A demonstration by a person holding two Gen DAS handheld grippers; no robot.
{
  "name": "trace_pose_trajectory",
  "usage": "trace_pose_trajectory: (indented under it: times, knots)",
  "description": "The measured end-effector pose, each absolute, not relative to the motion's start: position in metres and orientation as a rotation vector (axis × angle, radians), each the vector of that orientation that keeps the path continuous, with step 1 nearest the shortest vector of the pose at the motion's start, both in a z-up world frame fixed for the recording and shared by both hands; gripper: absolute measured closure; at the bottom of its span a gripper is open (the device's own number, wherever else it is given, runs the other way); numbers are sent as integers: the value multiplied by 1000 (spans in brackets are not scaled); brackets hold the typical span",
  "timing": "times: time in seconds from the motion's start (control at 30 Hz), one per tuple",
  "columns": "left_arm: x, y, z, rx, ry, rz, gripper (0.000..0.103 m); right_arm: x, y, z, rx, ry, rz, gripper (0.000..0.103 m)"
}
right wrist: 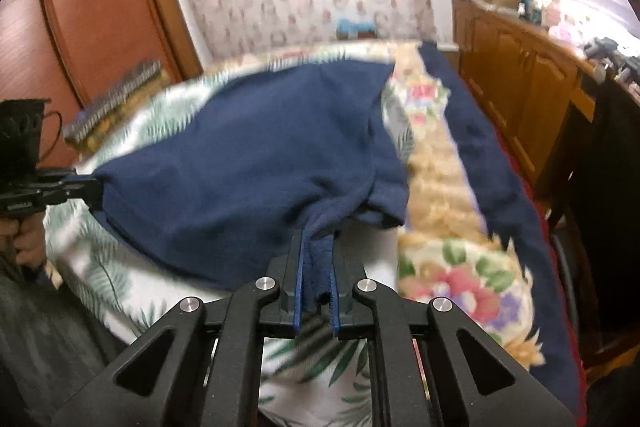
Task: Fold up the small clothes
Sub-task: 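Grasp the folded navy shirt's edge with the right gripper, then grasp the shirt bundle with the left gripper while the right gripper holds it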
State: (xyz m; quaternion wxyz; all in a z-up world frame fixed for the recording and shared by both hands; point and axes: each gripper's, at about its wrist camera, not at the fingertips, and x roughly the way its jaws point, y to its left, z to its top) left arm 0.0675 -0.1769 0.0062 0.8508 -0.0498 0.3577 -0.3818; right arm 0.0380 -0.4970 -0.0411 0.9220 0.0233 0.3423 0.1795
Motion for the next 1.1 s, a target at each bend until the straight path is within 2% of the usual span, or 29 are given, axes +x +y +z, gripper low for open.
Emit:
trace_pose_trajectory:
  times: [0.17, 0.4, 0.73, 0.87, 0.93, 1.0, 1.07, 1.1]
  knots:
    - [107, -170, 27, -141, 698, -773, 101, 65, -496, -9, 49, 626, 364, 96]
    - [179, -156, 22, -187, 702, -682, 101, 135, -477, 19, 6, 580, 365, 96]
    - [243, -152, -5, -174, 774, -591, 100, 233, -461, 11, 5, 635, 370, 96]
    - [267, -152, -21, -196, 854, -580, 98, 253, -455, 3, -6, 654, 355, 95]
    - [279, -150, -29, -203, 893, -612, 97, 261, -455, -2, -4, 665, 339, 90]
    - [282, -153, -29, -181, 911, -639, 95, 266, -456, -2, -9, 660, 296, 79]
    - [283, -155, -25, -157, 905, -651, 93, 265, -461, 1, -12, 644, 276, 72]
    - [281, -155, -21, -144, 895, -652, 87, 262, -464, 3, -14, 628, 267, 65]
